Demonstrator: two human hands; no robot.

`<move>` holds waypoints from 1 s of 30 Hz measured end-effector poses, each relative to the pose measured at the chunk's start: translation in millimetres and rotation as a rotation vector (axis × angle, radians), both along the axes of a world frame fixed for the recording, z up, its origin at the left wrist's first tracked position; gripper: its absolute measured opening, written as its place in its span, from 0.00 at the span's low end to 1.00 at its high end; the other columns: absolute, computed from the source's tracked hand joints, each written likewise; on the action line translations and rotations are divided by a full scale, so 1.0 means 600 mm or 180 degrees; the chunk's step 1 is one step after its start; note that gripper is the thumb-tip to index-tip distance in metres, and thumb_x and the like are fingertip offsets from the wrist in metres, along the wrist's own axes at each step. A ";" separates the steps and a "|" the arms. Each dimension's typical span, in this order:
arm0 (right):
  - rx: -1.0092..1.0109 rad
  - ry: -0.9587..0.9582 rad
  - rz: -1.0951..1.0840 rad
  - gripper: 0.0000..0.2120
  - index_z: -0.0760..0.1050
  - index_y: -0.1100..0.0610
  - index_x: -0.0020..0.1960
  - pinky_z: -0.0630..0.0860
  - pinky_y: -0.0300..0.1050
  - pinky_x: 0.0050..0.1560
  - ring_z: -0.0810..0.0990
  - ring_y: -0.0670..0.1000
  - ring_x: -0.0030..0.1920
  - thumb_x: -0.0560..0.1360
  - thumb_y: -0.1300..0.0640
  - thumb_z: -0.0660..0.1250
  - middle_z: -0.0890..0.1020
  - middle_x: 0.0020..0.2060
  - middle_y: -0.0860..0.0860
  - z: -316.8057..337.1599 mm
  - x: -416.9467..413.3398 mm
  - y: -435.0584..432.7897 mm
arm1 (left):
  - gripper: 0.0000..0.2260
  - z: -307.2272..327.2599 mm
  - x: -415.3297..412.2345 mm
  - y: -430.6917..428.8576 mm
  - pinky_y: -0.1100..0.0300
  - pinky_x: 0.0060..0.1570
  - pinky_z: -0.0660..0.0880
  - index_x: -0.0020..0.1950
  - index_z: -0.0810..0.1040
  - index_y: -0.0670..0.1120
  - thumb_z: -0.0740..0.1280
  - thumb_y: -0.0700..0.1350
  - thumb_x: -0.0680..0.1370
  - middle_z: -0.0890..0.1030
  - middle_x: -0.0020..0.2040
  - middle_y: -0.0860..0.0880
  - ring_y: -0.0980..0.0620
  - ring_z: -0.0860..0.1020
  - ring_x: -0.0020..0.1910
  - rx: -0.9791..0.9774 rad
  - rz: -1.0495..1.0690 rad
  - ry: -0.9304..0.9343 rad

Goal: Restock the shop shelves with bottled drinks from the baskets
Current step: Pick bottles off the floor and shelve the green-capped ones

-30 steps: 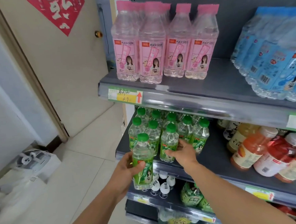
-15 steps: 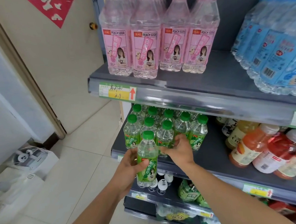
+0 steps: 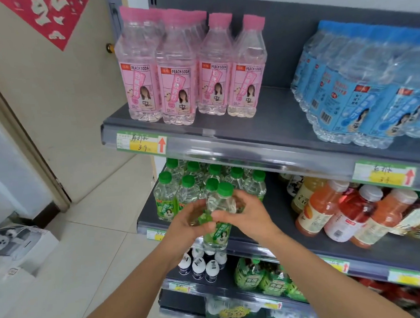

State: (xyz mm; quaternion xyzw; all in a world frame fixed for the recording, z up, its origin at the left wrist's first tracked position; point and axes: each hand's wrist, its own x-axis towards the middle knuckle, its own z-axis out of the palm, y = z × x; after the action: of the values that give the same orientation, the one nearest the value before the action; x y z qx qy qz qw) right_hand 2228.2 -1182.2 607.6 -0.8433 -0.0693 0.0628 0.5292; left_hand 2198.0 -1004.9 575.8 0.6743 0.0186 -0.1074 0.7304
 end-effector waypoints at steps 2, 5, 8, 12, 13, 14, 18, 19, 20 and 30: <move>-0.0062 -0.0034 -0.0243 0.24 0.77 0.50 0.55 0.72 0.25 0.43 0.79 0.33 0.43 0.62 0.50 0.81 0.82 0.47 0.39 -0.004 0.001 -0.015 | 0.21 0.004 0.002 0.009 0.56 0.62 0.69 0.59 0.76 0.54 0.75 0.37 0.70 0.77 0.60 0.54 0.56 0.73 0.62 0.0254 0.0205 -0.0105; -0.0314 -0.0026 -0.0587 0.36 0.75 0.52 0.64 0.75 0.42 0.59 0.79 0.45 0.56 0.59 0.44 0.81 0.81 0.56 0.45 -0.021 0.013 -0.030 | 0.12 -0.005 0.006 0.036 0.58 0.51 0.72 0.48 0.78 0.50 0.75 0.37 0.71 0.78 0.47 0.51 0.51 0.76 0.50 0.0766 0.0993 -0.0246; -0.0356 0.0006 -0.0802 0.38 0.71 0.54 0.67 0.73 0.46 0.63 0.76 0.50 0.63 0.61 0.46 0.81 0.78 0.62 0.48 -0.032 0.025 -0.031 | 0.12 -0.017 0.014 0.063 0.57 0.43 0.68 0.49 0.76 0.46 0.75 0.39 0.70 0.73 0.42 0.47 0.46 0.74 0.43 0.1601 0.1576 -0.0367; -0.0311 0.0063 -0.0909 0.37 0.68 0.56 0.68 0.70 0.45 0.64 0.73 0.52 0.66 0.64 0.51 0.80 0.74 0.66 0.52 -0.048 0.044 -0.022 | 0.21 -0.018 0.026 0.082 0.52 0.52 0.71 0.58 0.73 0.40 0.76 0.37 0.69 0.68 0.50 0.47 0.41 0.73 0.51 0.2318 0.1786 -0.0593; -0.0297 0.0079 -0.0917 0.37 0.68 0.56 0.67 0.70 0.44 0.63 0.72 0.53 0.66 0.64 0.51 0.80 0.74 0.66 0.53 -0.054 0.050 -0.019 | 0.24 -0.016 0.030 0.085 0.50 0.55 0.70 0.61 0.72 0.39 0.76 0.37 0.68 0.68 0.53 0.46 0.40 0.72 0.55 0.2380 0.1810 -0.0587; -0.0290 0.0093 -0.0932 0.36 0.68 0.56 0.67 0.70 0.44 0.63 0.72 0.53 0.66 0.64 0.51 0.80 0.74 0.66 0.53 -0.059 0.053 -0.017 | 0.28 -0.016 0.035 0.088 0.49 0.59 0.69 0.64 0.71 0.39 0.77 0.37 0.68 0.68 0.57 0.43 0.39 0.71 0.58 0.2404 0.1807 -0.0551; -0.0339 0.0004 -0.0909 0.36 0.68 0.56 0.69 0.70 0.45 0.66 0.72 0.53 0.66 0.65 0.50 0.79 0.73 0.67 0.53 -0.068 0.060 -0.013 | 0.38 -0.011 0.057 0.097 0.48 0.65 0.65 0.74 0.61 0.40 0.76 0.40 0.69 0.66 0.68 0.39 0.39 0.66 0.68 0.2512 0.1461 -0.0313; -0.0355 -0.0055 -0.0895 0.37 0.68 0.56 0.69 0.70 0.46 0.66 0.72 0.53 0.65 0.65 0.50 0.79 0.73 0.67 0.53 -0.071 0.058 -0.012 | 0.38 -0.008 0.060 0.097 0.48 0.62 0.67 0.74 0.60 0.40 0.76 0.40 0.70 0.68 0.66 0.40 0.39 0.67 0.67 0.2459 0.1355 -0.0220; -0.0340 -0.0102 -0.0904 0.37 0.68 0.56 0.69 0.70 0.47 0.66 0.72 0.52 0.64 0.65 0.50 0.79 0.73 0.66 0.52 -0.072 0.054 -0.011 | 0.36 -0.006 0.064 0.096 0.50 0.56 0.69 0.74 0.60 0.39 0.75 0.39 0.71 0.70 0.61 0.42 0.39 0.70 0.65 0.2392 0.1280 -0.0130; -0.0753 0.0285 -0.1007 0.32 0.70 0.57 0.64 0.75 0.42 0.48 0.80 0.52 0.51 0.66 0.50 0.79 0.82 0.52 0.51 -0.095 0.052 -0.016 | 0.15 -0.017 0.089 0.108 0.56 0.48 0.74 0.61 0.77 0.46 0.69 0.39 0.74 0.82 0.54 0.45 0.44 0.79 0.53 0.2234 0.1292 0.0130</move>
State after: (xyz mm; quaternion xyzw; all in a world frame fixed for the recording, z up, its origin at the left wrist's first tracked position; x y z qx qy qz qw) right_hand 2259.2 -1191.6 550.4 -0.8964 0.0955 0.0240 0.4322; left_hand 2251.5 -940.0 565.6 0.8630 0.2015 0.0384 0.4616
